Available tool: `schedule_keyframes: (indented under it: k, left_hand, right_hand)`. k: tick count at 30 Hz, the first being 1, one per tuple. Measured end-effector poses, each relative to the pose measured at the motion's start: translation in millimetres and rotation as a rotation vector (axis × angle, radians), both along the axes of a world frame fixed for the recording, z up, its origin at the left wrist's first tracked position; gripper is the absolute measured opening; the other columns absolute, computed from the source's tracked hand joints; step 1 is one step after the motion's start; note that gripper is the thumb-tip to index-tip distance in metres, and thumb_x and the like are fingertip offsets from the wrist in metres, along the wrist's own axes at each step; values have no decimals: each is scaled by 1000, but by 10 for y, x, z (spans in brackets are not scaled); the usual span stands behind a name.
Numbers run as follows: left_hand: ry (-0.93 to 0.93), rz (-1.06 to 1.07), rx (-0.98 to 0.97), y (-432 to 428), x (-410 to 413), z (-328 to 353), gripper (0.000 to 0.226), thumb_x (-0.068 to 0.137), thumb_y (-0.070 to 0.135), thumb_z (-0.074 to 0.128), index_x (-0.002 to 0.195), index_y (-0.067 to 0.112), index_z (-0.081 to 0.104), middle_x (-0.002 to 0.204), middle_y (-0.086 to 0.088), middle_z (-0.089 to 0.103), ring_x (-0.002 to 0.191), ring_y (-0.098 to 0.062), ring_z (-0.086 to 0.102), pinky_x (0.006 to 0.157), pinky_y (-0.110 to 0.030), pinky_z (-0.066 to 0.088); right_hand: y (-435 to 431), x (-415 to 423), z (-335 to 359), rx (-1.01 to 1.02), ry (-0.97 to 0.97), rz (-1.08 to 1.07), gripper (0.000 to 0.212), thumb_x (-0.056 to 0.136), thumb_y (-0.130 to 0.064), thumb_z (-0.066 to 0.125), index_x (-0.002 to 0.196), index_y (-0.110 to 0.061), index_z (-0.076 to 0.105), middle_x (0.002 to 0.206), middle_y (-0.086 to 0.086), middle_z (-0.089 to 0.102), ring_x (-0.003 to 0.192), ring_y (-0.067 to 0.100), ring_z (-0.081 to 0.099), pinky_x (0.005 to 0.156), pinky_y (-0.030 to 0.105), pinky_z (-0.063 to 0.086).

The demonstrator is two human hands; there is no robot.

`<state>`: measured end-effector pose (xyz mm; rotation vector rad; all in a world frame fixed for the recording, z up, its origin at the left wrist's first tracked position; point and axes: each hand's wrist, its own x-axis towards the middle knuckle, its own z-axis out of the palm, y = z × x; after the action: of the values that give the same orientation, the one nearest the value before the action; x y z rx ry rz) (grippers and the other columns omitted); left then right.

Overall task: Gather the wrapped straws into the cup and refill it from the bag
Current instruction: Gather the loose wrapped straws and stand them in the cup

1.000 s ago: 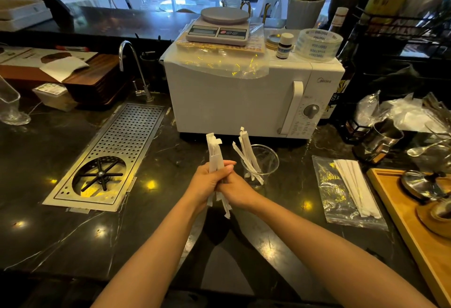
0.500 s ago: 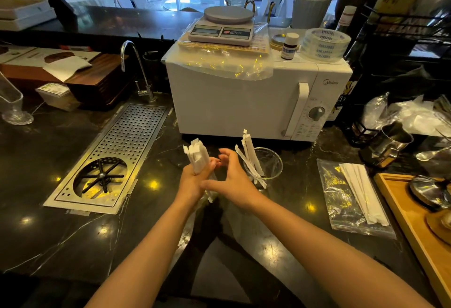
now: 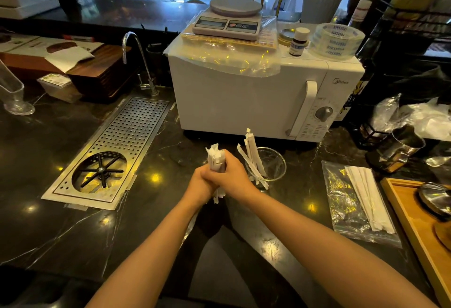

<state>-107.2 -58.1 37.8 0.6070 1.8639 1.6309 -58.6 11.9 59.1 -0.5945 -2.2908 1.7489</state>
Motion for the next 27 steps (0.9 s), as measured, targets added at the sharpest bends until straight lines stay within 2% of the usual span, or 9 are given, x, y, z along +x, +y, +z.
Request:
schedule_keyframes:
  k: [3, 4, 7, 9, 11, 14, 19, 22, 27]
  left_hand:
    - [44, 16, -43, 15, 37, -20, 33, 94, -6, 33, 123, -17, 46, 112, -29, 59, 110, -37, 55, 56, 1, 47]
    - [64, 16, -61, 17, 29, -48, 32, 94, -5, 35, 121, -16, 48, 108, -26, 60, 107, -36, 57, 56, 0, 47]
    - [57, 10, -75, 12, 58, -38, 28, 93, -7, 36, 116, -12, 52, 87, -7, 55, 81, -9, 55, 58, -1, 48]
    - [66, 5, -89, 25, 64, -68, 29, 93, -9, 33, 116, -11, 50, 90, -10, 54, 88, -13, 53, 59, 1, 46]
    - [88, 10, -119, 21, 75, -50, 30, 93, -8, 33, 118, -14, 49, 96, -14, 53, 92, -13, 54, 57, 0, 46]
    - [67, -2, -140, -18, 25, -77, 24, 91, -6, 42, 108, -8, 58, 80, 0, 59, 79, -8, 60, 55, -3, 48]
    - [90, -17, -217, -69, -17, -27, 27, 88, -6, 45, 109, 0, 61, 83, 2, 61, 79, -9, 58, 57, -5, 49]
    - [86, -36, -211, -111, -44, 97, 32, 87, -8, 45, 113, 2, 60, 91, -2, 62, 89, -13, 60, 66, -12, 50]
    - [100, -116, -111, -92, -50, 465, 33, 87, -3, 50, 116, 12, 53, 88, 10, 59, 83, 3, 55, 83, -20, 49]
  right_hand:
    - [42, 17, -56, -67, -15, 22, 31, 78, -7, 69, 103, -10, 53, 88, -3, 55, 87, 11, 55, 72, 15, 45]
    - [44, 19, -74, -78, -24, 23, 39, 77, -6, 70, 111, -7, 51, 92, -3, 55, 92, 12, 55, 74, 14, 45]
    - [36, 12, -128, -98, -46, 12, 47, 75, -5, 72, 117, -6, 49, 93, -4, 55, 97, 14, 55, 80, 19, 48]
    - [26, 8, -162, -130, -56, 9, 48, 76, -5, 71, 119, -5, 49, 99, 2, 56, 101, 16, 55, 88, 27, 47]
    - [16, 5, -172, -148, -61, 17, 48, 78, -5, 69, 121, -4, 49, 100, 4, 56, 103, 16, 55, 89, 27, 46]
    - [9, -3, -181, -124, -60, 16, 47, 81, -7, 67, 124, -4, 50, 109, 16, 61, 109, 24, 58, 90, 27, 45]
    - [-26, -15, -166, -53, -57, 7, 40, 87, -13, 60, 125, -3, 51, 119, 23, 61, 114, 30, 57, 89, 27, 43]
    - [-14, -20, -62, -48, -38, 40, 38, 88, -14, 59, 124, -5, 51, 118, 21, 61, 111, 26, 57, 90, 29, 45]
    - [96, -7, 320, 8, 13, 77, 32, 89, -19, 57, 115, -2, 57, 102, 15, 63, 102, 24, 60, 89, 33, 50]
